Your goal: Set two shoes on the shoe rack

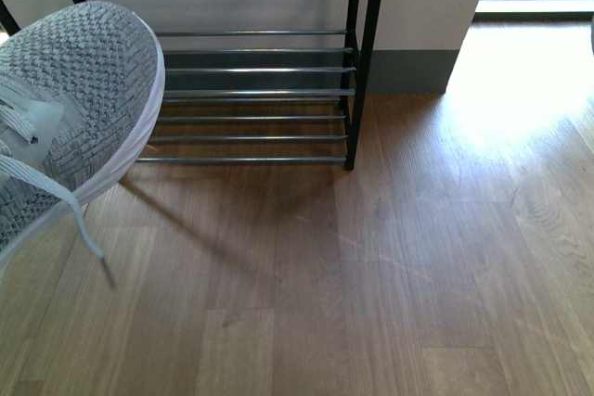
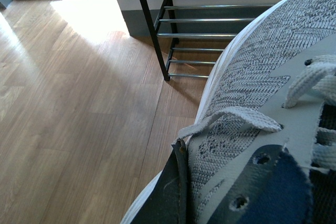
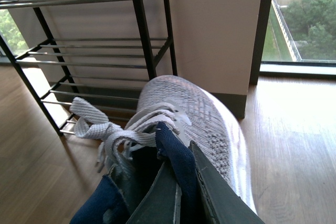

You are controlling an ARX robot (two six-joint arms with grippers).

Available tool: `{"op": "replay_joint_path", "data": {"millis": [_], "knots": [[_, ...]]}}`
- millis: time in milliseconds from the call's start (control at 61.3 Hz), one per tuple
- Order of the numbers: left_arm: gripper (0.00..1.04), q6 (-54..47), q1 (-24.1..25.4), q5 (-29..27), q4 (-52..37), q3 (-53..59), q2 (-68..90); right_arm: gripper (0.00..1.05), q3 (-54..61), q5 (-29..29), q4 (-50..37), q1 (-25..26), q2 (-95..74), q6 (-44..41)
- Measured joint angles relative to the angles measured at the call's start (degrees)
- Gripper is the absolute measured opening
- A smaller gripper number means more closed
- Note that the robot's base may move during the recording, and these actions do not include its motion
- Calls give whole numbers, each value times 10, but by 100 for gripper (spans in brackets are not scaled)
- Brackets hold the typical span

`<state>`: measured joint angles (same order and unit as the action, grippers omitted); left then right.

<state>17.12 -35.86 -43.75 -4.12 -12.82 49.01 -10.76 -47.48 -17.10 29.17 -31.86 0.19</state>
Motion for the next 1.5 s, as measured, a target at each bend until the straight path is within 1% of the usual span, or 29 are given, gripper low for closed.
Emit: {"op": "replay_joint_path", "data": {"millis": [424, 1500], "knots": [[2, 0, 2, -9, 0, 0, 0, 1, 0, -12, 0, 0, 0, 0], [2, 0, 2, -4, 0, 0, 1, 1, 1, -5, 0, 0, -2, 0]]}}
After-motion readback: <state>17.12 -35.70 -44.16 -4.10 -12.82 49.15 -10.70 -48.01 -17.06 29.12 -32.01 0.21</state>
